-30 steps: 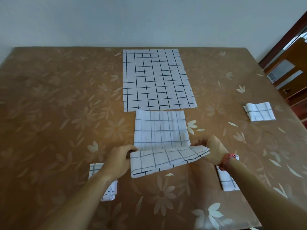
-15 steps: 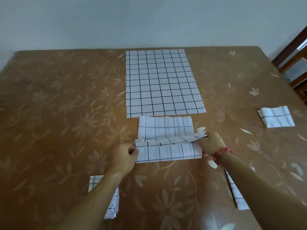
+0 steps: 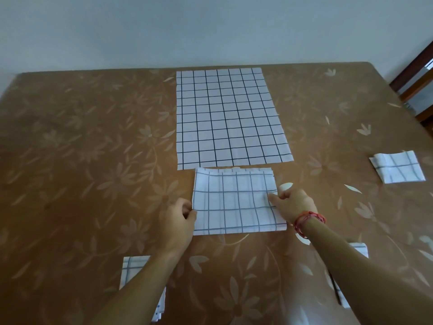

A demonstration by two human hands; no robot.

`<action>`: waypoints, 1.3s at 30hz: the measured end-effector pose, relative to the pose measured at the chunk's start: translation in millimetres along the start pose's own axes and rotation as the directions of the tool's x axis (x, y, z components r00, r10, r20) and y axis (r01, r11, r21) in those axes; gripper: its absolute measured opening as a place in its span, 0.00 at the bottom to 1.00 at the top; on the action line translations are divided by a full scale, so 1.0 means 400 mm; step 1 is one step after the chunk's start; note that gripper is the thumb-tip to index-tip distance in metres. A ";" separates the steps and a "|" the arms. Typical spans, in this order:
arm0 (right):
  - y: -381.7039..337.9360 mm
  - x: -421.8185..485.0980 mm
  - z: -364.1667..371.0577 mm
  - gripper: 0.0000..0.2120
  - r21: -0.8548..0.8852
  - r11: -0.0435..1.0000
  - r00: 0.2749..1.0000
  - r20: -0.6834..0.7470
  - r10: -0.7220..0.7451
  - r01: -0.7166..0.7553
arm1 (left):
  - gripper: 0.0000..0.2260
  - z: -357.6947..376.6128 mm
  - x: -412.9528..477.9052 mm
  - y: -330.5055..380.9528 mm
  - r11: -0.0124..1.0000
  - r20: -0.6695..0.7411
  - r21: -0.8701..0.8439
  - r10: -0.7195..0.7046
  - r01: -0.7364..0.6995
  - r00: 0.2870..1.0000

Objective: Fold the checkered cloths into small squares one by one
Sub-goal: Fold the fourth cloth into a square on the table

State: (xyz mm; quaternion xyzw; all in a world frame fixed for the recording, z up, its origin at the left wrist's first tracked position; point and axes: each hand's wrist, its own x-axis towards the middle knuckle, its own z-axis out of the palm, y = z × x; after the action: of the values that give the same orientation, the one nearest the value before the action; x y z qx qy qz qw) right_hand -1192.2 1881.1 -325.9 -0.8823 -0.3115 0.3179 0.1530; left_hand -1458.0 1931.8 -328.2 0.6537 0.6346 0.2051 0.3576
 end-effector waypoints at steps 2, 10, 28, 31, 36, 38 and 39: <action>-0.001 0.002 0.002 0.17 -0.005 1.000 1.000 -0.010 -0.002 0.002 | 0.02 0.003 0.004 -0.007 0.998 -0.024 0.027 0.057 -0.056 0.998; -0.009 0.006 0.001 0.16 -0.006 1.000 0.999 -0.039 0.008 -0.008 | 0.20 0.031 -0.011 -0.091 0.641 0.201 0.513 0.556 -0.570 0.806; -0.033 -0.107 0.060 0.18 -0.431 0.763 0.760 -0.229 -0.608 0.481 | 0.25 0.052 0.011 -0.126 0.562 0.343 0.623 0.429 -0.544 0.836; -0.024 -0.210 0.194 0.27 -0.484 0.468 0.564 0.067 -0.823 0.740 | 0.25 0.054 0.013 -0.127 0.559 0.351 0.632 0.411 -0.537 0.841; -0.018 -0.269 0.300 0.33 -0.460 0.439 0.592 0.268 -0.760 0.771 | 0.27 0.048 0.010 -0.127 0.560 0.371 0.629 0.394 -0.539 0.841; -0.019 -0.267 0.301 0.33 -0.466 0.438 0.600 0.287 -0.747 0.769 | 0.27 0.045 0.006 -0.119 0.567 0.383 0.626 0.375 -0.535 0.845; -0.018 -0.267 0.302 0.33 -0.470 0.437 0.604 0.297 -0.739 0.766 | 0.28 0.044 0.004 -0.115 0.569 0.388 0.627 0.364 -0.532 0.847</action>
State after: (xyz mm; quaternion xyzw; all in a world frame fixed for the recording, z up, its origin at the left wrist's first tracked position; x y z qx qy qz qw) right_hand -1339.4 1826.2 -363.5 -0.6463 -0.7516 0.1317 0.0080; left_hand -1476.5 1927.1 -373.5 0.8972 0.4324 -0.0455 0.0772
